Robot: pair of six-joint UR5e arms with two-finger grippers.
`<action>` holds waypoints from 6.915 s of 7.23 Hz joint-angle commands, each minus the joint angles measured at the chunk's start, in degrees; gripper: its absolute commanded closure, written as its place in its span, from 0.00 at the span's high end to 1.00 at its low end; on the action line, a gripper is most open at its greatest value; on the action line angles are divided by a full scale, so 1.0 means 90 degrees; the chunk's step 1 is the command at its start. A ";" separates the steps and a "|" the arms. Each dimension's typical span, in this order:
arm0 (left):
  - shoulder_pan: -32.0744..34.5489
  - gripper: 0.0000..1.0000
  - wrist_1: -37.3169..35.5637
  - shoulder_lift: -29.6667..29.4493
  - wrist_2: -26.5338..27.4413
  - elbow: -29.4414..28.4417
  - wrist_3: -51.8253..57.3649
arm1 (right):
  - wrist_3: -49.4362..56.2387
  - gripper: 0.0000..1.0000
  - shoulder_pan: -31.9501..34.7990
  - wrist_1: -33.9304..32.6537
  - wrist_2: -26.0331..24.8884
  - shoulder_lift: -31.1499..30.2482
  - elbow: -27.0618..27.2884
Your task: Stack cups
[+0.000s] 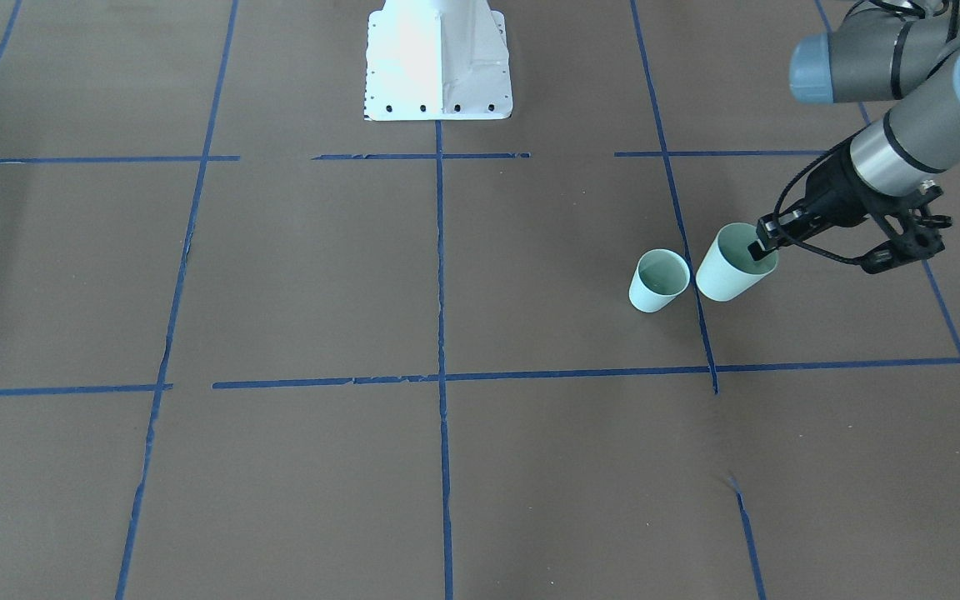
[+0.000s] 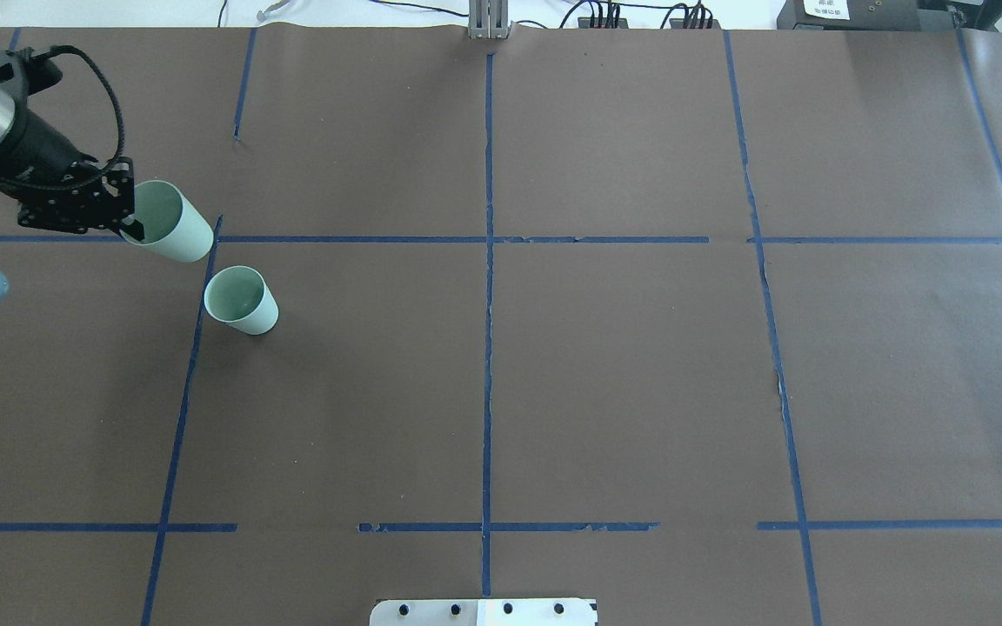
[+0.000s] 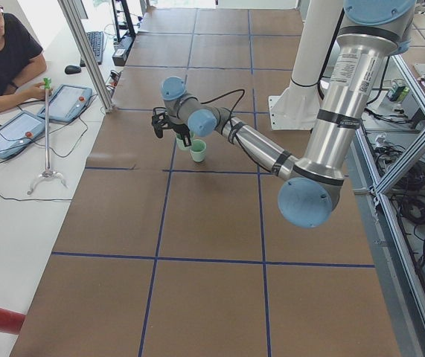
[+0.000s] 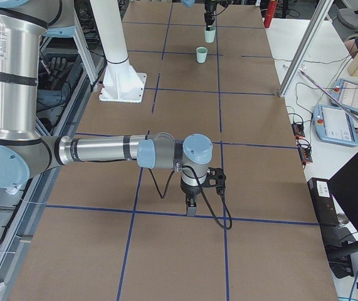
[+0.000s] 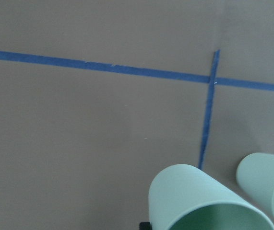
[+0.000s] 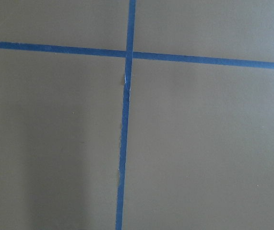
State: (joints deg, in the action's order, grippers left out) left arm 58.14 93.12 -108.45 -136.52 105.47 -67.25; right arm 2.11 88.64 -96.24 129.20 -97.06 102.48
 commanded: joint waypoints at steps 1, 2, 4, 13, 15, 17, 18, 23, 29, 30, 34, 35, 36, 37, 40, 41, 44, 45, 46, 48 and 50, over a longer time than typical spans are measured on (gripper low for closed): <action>-0.0695 0.00 -0.0356 -0.0352 0.0470 0.0029 -0.0720 | 0.0000 1.00 0.0004 0.0000 0.0000 -0.0006 0.0000; -0.0717 0.00 -0.0346 -0.0304 0.0501 0.0088 -0.0702 | 0.0000 1.00 0.0004 0.0000 0.0000 0.0003 0.0000; -0.0718 0.00 -0.0317 0.0076 0.0793 0.0477 -0.0392 | 0.0000 1.00 0.0004 0.0000 0.0000 0.0003 0.0000; -0.0757 0.00 -0.0053 0.0078 0.0794 0.0030 -0.0282 | 0.0000 1.00 -0.0005 0.0000 0.0000 -0.0006 0.0000; -0.0766 0.22 -0.0053 0.0078 0.0785 0.0030 -0.0282 | 0.0000 1.00 0.0004 0.0000 0.0000 -0.0006 0.0000; -0.0786 0.82 0.0034 0.0078 0.0785 0.0030 -0.0282 | 0.0000 1.00 -0.0005 0.0000 0.0000 0.0003 0.0000; -0.0776 1.00 0.0035 0.0078 0.0775 0.0039 -0.0291 | 0.0000 1.00 0.0004 0.0000 0.0000 -0.0006 0.0000; 0.0438 1.00 0.0054 0.0991 0.0697 0.0186 0.2761 | 0.0000 1.00 0.0004 0.0000 0.0000 -0.0006 0.0000; 0.3666 1.00 -0.0053 0.2079 0.0600 -0.1900 0.8679 | 0.0000 1.00 0.0004 0.0000 0.0010 0.0003 0.0000; 0.3706 1.00 -0.0160 0.2128 0.0241 -0.1923 0.8644 | 0.0000 1.00 0.0004 0.0000 0.0000 -0.0006 0.0000; 0.3716 1.00 -0.1059 0.2167 0.0062 -0.1241 0.8673 | 0.0000 1.00 0.0004 0.0000 0.0000 -0.0006 0.0000; 0.3726 1.00 -0.1030 0.2293 0.0072 -0.1017 0.8683 | 0.0000 1.00 0.0004 0.0000 0.0000 0.0003 0.0000; 0.3726 1.00 -0.1030 0.2323 0.0072 -0.0996 0.8664 | 0.0000 1.00 -0.0005 0.0000 0.0000 -0.0006 0.0000; 0.3736 1.00 -0.1020 0.2382 0.0033 -0.0996 0.8654 | 0.0000 1.00 0.0004 0.0000 0.0000 -0.0006 0.0000; 0.3803 1.00 -0.0758 0.2490 0.0042 -0.0957 0.8654 | 0.0000 1.00 0.0004 0.0000 0.0000 0.0003 0.0000; 0.3804 1.00 -0.0669 0.2480 0.0042 -0.0986 0.8654 | 0.0000 1.00 0.0004 0.0000 0.0000 -0.0006 0.0000; 0.3804 1.00 -0.0668 0.2422 0.0052 -0.0996 0.8654 | 0.0000 1.00 0.0004 0.0000 0.0000 0.0003 0.0000; 0.3804 1.00 -0.0668 0.2354 0.0052 -0.1005 0.8673 | 0.0000 1.00 0.0004 0.0000 0.0000 0.0003 0.0000; 0.3804 1.00 -0.0678 0.2324 0.0043 -0.0957 0.8702 | 0.0000 1.00 0.0004 0.0000 0.0000 -0.0006 0.0000; 0.3804 1.00 -0.0707 0.2343 0.0072 -0.0977 0.8712 | 0.0000 1.00 0.0004 0.0000 0.0000 -0.0006 0.0000; 0.3804 1.00 -0.0707 0.2363 0.0072 -0.1044 0.8712 | 0.0000 1.00 -0.0005 0.0000 0.0000 0.0003 0.0000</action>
State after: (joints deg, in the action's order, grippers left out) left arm 92.35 86.82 -87.20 -135.93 96.31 11.15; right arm 2.11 88.67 -96.24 129.20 -97.10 102.48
